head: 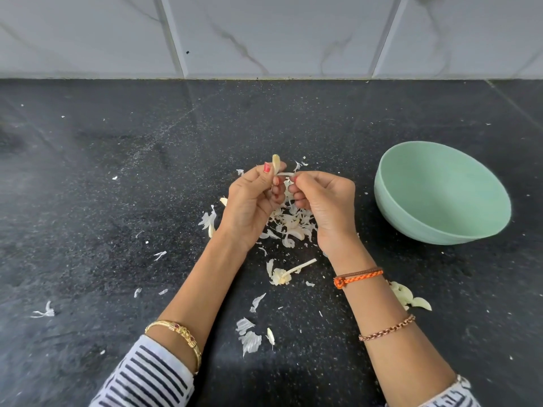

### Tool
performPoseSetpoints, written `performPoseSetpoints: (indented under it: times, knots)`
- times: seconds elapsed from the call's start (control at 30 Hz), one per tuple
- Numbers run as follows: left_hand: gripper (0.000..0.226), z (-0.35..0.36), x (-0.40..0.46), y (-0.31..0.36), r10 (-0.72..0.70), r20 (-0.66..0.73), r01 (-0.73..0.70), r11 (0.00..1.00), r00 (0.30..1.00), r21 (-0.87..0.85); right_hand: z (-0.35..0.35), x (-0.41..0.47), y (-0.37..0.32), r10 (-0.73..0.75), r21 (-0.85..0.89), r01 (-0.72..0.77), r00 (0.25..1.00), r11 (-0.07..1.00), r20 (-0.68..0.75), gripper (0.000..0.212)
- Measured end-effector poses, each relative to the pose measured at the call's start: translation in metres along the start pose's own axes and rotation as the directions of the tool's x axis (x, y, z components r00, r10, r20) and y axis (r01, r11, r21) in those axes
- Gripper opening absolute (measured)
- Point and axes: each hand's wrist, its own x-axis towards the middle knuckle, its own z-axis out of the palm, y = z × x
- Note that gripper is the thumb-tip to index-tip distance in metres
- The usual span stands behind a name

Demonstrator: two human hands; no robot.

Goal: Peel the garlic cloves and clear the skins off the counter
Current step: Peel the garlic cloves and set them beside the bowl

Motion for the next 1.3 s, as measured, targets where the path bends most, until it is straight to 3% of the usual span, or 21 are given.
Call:
performPoseSetpoints:
  times: [0.1, 0.23, 0.3, 0.37, 0.47, 0.57, 0.63, 0.73, 0.9, 1.07, 1.3]
  knots:
    - [0.024, 0.004, -0.002, 0.001, -0.082, 0.040, 0.086, 0.989, 0.996, -0.118, 0.000, 0.000, -0.002, 0.022, 0.046, -0.022, 1.000, 0.999, -0.006, 0.026]
    - [0.025, 0.007, -0.005, 0.002, -0.137, 0.121, 0.168, 0.937, 0.983, -0.307, 0.004, -0.003, -0.005, 0.051, 0.161, -0.067, 0.994, 0.985, 0.099, 0.032]
    - [0.017, 0.002, -0.003, 0.003, -0.126, 0.164, 0.188, 0.873, 0.978, -0.450, 0.001, -0.002, -0.007, 0.039, 0.270, -0.061, 0.995, 0.961, 0.087, 0.037]
    - [0.012, -0.008, 0.002, 0.007, -0.118, 0.122, 0.164, 0.848, 0.986, -0.505, -0.006, 0.002, -0.009, 0.000, 0.324, -0.008, 1.000, 0.946, 0.022, 0.039]
    - [0.016, -0.019, 0.006, 0.015, -0.113, 0.004, 0.110, 0.958, 0.994, -0.264, -0.014, 0.006, -0.008, -0.130, 0.096, 0.136, 0.989, 0.986, -0.067, 0.026]
    - [0.022, -0.016, 0.006, 0.011, -0.047, -0.073, 0.052, 0.996, 0.996, 0.070, -0.012, 0.007, 0.005, -0.280, -0.245, 0.258, 0.958, 0.935, -0.058, 0.016]
    - [0.022, -0.013, 0.004, 0.007, 0.036, -0.101, -0.007, 0.962, 0.994, 0.271, -0.011, 0.008, 0.013, -0.352, -0.370, 0.312, 0.935, 0.875, -0.043, 0.012]
    - [0.027, -0.014, 0.003, 0.002, 0.220, -0.061, -0.154, 0.830, 0.974, 0.536, -0.012, 0.011, 0.015, -0.445, -0.396, 0.419, 0.895, 0.817, 0.028, 0.006]
    - [0.029, -0.015, 0.002, 0.001, 0.329, 0.002, -0.258, 0.738, 0.944, 0.624, -0.011, 0.011, 0.016, -0.472, -0.484, 0.482, 0.868, 0.731, 0.151, 0.013]
    - [0.030, -0.015, 0.001, 0.001, 0.371, -0.016, -0.278, 0.721, 0.928, 0.635, -0.012, 0.012, 0.016, -0.440, -0.488, 0.464, 0.881, 0.740, 0.171, 0.014]
    - [0.018, -0.010, -0.003, -0.001, 0.406, -0.007, -0.298, 0.683, 0.914, 0.667, -0.013, 0.011, 0.014, -0.481, -0.547, 0.503, 0.854, 0.669, 0.196, 0.018]
